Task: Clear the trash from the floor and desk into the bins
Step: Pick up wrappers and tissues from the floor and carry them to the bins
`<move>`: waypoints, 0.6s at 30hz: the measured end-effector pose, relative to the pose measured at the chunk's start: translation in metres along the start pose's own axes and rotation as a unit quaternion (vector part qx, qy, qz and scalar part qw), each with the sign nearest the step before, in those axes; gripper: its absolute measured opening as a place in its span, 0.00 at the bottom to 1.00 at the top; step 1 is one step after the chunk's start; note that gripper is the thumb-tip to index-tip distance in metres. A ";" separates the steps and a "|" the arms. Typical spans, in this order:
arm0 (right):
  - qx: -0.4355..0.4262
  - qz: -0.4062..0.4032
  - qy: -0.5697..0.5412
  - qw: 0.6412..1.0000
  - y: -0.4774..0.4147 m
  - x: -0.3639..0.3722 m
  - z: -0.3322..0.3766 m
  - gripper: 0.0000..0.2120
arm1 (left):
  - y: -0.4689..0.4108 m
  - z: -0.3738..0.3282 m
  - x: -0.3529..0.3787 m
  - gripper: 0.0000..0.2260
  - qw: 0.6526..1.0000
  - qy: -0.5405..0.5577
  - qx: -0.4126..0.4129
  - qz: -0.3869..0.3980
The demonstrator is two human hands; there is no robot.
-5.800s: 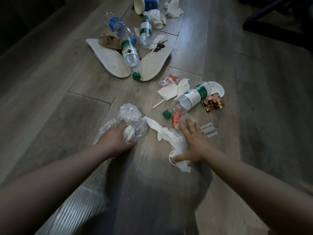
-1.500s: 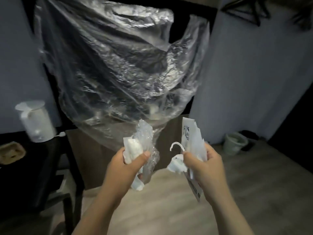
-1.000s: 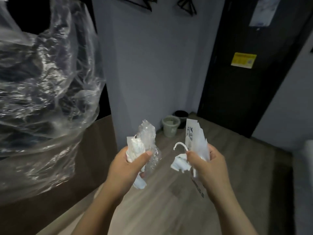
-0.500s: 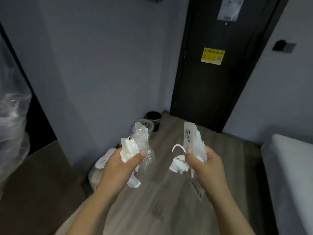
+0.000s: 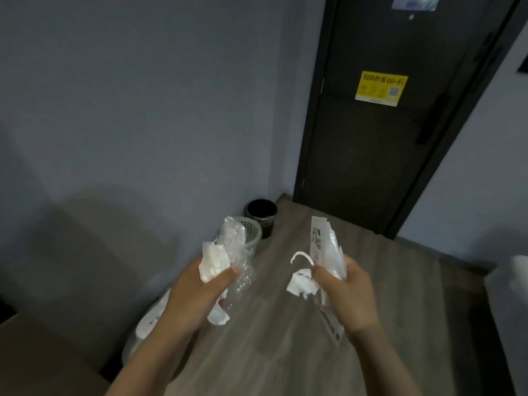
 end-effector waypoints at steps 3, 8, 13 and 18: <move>-0.002 0.021 0.015 1.000 -0.071 0.013 0.009 0.06 | -0.058 -0.013 0.012 0.20 1.000 0.015 -0.004 -0.011; 0.010 0.061 0.030 0.998 -0.160 0.046 0.000 0.06 | -0.144 -0.016 0.021 0.14 0.999 -0.018 -0.031 -0.030; 0.030 0.066 0.078 0.994 -0.253 0.087 -0.016 0.05 | -0.244 0.002 0.020 0.15 0.997 -0.001 -0.062 -0.052; 0.041 0.066 0.106 0.991 -0.341 0.141 -0.027 0.04 | -0.356 0.022 0.013 0.10 0.995 -0.009 -0.079 -0.062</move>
Point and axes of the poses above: each hand's wrist, its own y-axis away from the middle knuckle, its own x-axis out of the palm, z = x × y, the point moved 10 cm from there along -y, towards the middle knuckle, and after that the axes turned 3 degrees about -y, right-handed, at the moved point
